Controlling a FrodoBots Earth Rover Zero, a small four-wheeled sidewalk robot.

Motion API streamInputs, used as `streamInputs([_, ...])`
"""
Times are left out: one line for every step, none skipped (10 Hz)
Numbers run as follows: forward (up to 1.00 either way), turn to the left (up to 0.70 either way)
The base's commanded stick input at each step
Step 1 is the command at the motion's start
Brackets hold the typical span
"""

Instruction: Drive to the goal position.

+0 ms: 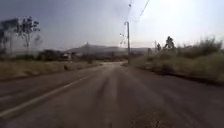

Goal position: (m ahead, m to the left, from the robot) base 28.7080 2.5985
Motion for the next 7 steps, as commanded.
streamInputs([1.00, 0.00])
streamInputs([1.00, 0.00])
streamInputs([1.00, 0.00])
streamInputs([1.00, 0.00])
streamInputs([1.00, 0.00])
streamInputs([1.00, 0.00])
streamInputs([1.00, 0.00])
